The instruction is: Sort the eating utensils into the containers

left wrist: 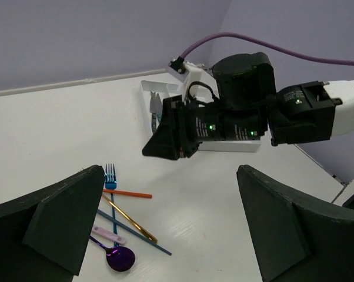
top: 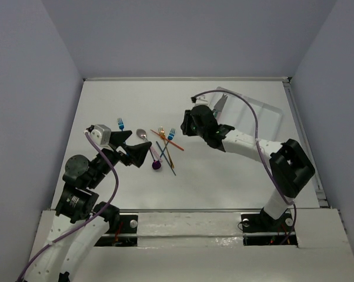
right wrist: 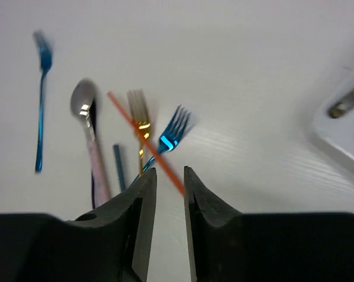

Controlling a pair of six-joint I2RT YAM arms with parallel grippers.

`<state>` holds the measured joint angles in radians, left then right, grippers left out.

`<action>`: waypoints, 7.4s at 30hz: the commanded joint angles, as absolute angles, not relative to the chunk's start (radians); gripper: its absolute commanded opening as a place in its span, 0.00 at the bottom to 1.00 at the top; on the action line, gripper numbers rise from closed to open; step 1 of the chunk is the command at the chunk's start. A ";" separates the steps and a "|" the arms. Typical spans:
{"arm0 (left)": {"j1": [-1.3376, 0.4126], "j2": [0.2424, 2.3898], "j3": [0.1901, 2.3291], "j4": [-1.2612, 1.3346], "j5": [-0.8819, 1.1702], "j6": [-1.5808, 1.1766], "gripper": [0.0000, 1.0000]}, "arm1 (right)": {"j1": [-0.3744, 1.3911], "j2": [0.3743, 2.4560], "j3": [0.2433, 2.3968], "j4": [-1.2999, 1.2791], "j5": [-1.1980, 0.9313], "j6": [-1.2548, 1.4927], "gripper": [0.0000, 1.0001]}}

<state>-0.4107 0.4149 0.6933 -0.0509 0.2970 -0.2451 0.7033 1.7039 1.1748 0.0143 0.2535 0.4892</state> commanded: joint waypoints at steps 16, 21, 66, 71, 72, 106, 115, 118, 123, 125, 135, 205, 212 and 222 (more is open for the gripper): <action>-0.387 0.428 0.698 -0.020 0.302 -0.239 0.99 | 0.758 1.945 1.373 -0.178 -0.103 -0.021 0.43; -0.387 0.425 0.698 -0.018 0.305 -0.241 0.99 | 0.758 2.016 1.450 -0.215 -0.103 -0.038 0.43; -0.377 0.408 0.696 -0.014 0.322 -0.244 0.99 | 0.506 1.461 1.010 0.072 0.284 0.389 0.00; -0.377 0.403 0.696 -0.017 0.319 -0.244 0.99 | 0.358 1.413 0.930 0.058 0.307 0.500 0.00; -0.377 0.402 0.695 -0.017 0.319 -0.244 0.99 | 0.318 1.431 0.930 0.060 0.298 0.511 0.00; -0.377 0.405 0.698 -0.021 0.314 -0.241 0.99 | 0.392 1.591 1.008 0.084 0.151 0.456 0.60; -0.377 0.413 0.701 -0.021 0.299 -0.238 0.99 | 0.845 1.597 1.020 0.029 0.264 0.411 0.41; -0.377 0.411 0.701 -0.023 0.296 -0.238 0.99 | 0.935 1.672 1.104 -0.035 0.290 0.377 0.35; -0.377 0.407 0.701 -0.025 0.295 -0.238 0.99 | 0.992 1.796 1.210 -0.122 0.313 0.361 0.28; -0.377 0.406 0.699 -0.021 0.299 -0.239 0.99 | 1.018 1.851 1.258 -0.153 0.307 0.351 0.27; -0.377 0.403 0.699 -0.020 0.308 -0.239 0.99 | 1.054 1.990 1.387 -0.216 0.313 0.357 0.27; -0.396 0.384 0.699 -0.020 0.308 -0.239 0.99 | 0.308 1.683 1.163 0.029 0.186 0.471 0.63; -0.396 0.385 0.701 -0.025 0.288 -0.241 0.99 | 0.627 1.655 1.144 0.003 0.212 0.403 0.51; -0.387 0.388 0.700 -0.021 0.298 -0.239 0.99 | 0.923 1.862 1.301 -0.164 0.284 0.334 0.47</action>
